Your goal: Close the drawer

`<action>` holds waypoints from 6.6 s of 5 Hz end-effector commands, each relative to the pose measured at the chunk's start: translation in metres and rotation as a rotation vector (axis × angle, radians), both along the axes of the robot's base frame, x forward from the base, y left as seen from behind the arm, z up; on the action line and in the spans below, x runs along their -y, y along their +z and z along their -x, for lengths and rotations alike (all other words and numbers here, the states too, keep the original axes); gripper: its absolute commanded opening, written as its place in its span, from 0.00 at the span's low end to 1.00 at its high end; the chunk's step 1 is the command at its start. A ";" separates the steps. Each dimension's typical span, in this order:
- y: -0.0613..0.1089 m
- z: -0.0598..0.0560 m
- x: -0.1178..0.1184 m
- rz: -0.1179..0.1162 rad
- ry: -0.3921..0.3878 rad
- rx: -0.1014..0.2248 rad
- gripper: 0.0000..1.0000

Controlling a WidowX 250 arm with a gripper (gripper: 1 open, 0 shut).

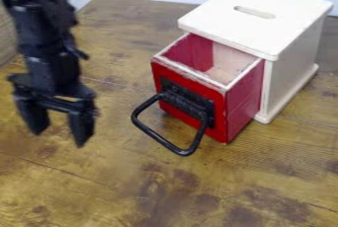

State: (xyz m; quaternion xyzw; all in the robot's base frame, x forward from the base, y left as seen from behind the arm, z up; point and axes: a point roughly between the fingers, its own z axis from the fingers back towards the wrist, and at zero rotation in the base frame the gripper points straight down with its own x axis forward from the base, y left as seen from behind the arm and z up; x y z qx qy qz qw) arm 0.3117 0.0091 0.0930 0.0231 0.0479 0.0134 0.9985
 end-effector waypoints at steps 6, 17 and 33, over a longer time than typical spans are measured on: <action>-0.027 -0.077 0.095 0.026 -0.071 0.092 1.00; -0.074 -0.116 0.084 0.089 -0.310 -0.100 1.00; 0.071 -0.064 0.111 0.113 -0.014 0.044 1.00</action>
